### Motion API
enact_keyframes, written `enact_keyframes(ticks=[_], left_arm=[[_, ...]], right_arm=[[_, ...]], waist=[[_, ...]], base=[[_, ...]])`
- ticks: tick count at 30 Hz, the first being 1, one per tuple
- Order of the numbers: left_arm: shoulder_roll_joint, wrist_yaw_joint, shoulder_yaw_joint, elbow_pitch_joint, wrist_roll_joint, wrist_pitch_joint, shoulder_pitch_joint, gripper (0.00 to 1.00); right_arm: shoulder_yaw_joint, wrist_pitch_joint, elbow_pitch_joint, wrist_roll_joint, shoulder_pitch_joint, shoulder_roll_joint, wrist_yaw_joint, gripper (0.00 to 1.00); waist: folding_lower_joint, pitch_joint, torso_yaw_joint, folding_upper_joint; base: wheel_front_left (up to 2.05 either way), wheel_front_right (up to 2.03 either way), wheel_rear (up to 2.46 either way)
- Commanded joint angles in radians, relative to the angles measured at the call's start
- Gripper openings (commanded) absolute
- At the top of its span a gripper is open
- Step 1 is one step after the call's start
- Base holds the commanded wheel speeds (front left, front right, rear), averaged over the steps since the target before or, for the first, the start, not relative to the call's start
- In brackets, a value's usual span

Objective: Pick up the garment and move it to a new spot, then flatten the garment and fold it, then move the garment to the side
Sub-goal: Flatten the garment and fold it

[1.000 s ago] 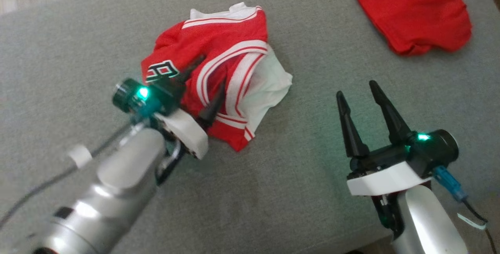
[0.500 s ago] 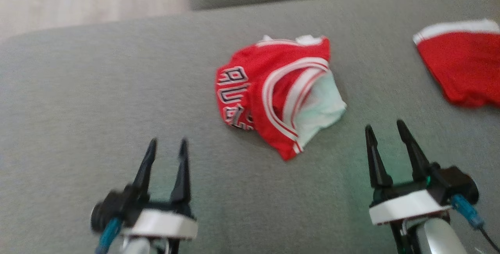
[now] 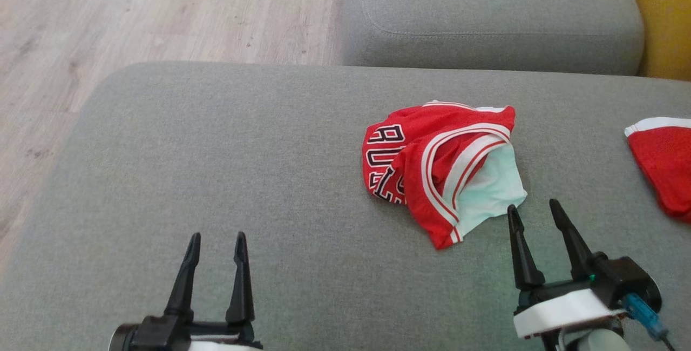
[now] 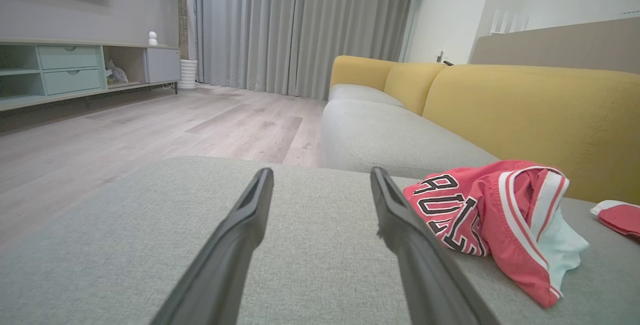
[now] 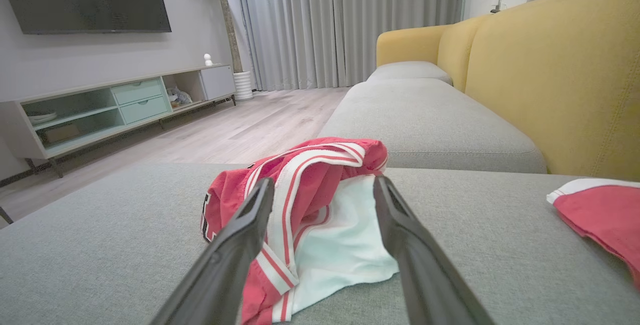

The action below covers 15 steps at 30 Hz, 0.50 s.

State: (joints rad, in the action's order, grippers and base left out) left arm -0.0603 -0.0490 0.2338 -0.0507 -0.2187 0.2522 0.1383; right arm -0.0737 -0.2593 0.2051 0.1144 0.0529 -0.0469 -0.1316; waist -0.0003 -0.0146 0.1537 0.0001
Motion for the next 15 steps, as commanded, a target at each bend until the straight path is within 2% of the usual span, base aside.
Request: enact_keyframes(ticks=[1,10,15], left_arm=[[0.009,0.009,-0.035,0.026,0.010,0.009,-0.038,1.00],[0.010,0.010,-0.033,0.011,0.011,0.009,-0.047,1.00],[0.010,0.012,-0.045,0.002,0.014,0.009,-0.053,1.00]], right_arm=[[-0.014,-0.002,-0.023,0.009,-0.012,-0.003,0.001,1.00],[0.006,-0.002,-0.012,0.025,0.027,-0.003,0.001,1.00],[0.001,-0.002,-0.025,0.026,0.067,-0.003,0.001,1.00]], waist=[[0.0003,-0.001,0.002,-0.0001],[0.0003,-0.008,-0.011,-0.0001],[0.0003,-0.006,-0.046,-0.0001]], base=[[0.00,0.00,0.00],[0.00,0.00,0.00],[0.00,0.00,0.00]])
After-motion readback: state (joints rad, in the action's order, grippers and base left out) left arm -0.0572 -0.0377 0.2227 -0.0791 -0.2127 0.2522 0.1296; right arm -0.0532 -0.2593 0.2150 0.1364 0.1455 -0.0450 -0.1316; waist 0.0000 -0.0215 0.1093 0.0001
